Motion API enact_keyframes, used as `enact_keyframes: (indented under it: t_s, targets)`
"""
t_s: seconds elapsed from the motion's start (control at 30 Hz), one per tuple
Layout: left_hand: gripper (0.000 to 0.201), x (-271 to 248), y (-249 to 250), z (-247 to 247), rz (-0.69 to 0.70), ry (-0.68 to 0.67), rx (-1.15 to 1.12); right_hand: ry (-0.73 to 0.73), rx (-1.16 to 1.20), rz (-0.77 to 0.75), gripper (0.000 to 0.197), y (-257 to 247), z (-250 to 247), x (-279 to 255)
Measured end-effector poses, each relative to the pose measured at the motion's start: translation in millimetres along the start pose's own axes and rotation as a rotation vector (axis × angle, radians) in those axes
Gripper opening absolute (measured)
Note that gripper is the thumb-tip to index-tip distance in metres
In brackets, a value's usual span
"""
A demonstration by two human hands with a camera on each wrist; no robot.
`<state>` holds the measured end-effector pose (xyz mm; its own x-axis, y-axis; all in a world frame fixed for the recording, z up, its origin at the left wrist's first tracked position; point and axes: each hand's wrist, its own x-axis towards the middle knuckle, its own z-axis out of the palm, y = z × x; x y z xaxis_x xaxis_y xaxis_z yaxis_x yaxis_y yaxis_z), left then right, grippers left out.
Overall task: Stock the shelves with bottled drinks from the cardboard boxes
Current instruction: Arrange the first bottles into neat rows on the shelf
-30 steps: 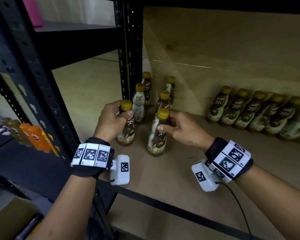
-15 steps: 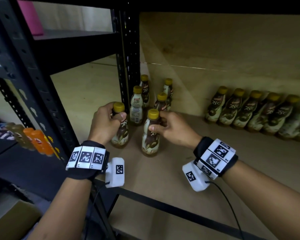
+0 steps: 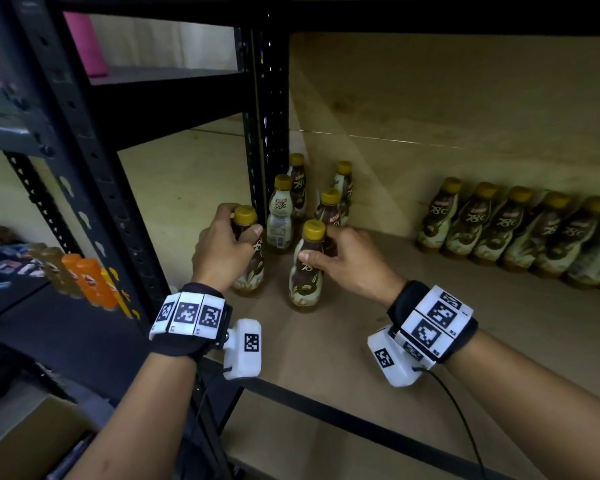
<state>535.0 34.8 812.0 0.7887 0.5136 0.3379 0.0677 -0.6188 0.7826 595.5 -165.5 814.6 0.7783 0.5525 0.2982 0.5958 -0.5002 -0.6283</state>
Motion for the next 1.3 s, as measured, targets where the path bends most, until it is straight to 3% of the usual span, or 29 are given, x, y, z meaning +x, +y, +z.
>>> enact_keyframes:
  t_s: [0.2, 0.37, 0.43, 0.6, 0.7, 0.77, 0.83, 0.93, 1.07, 1.3]
  targets:
    - [0.059, -4, 19, -9, 0.017, 0.015, -0.073, -0.034, 0.037, 0.007, 0.042, -2, -1, -3]
    - [0.046, -2, 61, -8, 0.237, 0.231, -0.109, 0.146, 0.048, 0.059, 0.044, 7, -43, -3]
    - [0.036, 1, 86, 3, 0.303, 0.227, -0.244, 0.269, -0.013, 0.074, 0.036, 23, -71, 4]
    - [0.032, 7, 144, 71, 0.4, 0.037, -0.449, 0.49, -0.272, 0.24, 0.035, 78, -141, 22]
    - [0.027, 6, 158, 129, 0.329, -0.189, -0.496, 0.527, -0.386, 0.257, 0.039, 100, -163, 25]
    - [0.024, 6, 159, 166, 0.247, -0.296, -0.525, 0.471, -0.44, 0.295, 0.047, 108, -170, 29]
    - [0.024, 5, 157, 195, 0.129, -0.4, -0.462, 0.32, -0.525, 0.412, 0.057, 116, -175, 32]
    - [0.034, 12, 156, 223, 0.012, -0.502, -0.337, 0.156, -0.651, 0.505, 0.048, 119, -178, 30]
    - [0.054, 30, 173, 244, 0.019, -0.557, -0.321, 0.157, -0.77, 0.473, 0.035, 122, -170, 29]
    - [0.033, 38, 179, 258, 0.163, -0.56, -0.14, 0.272, -0.686, 0.447, 0.026, 138, -166, 28]
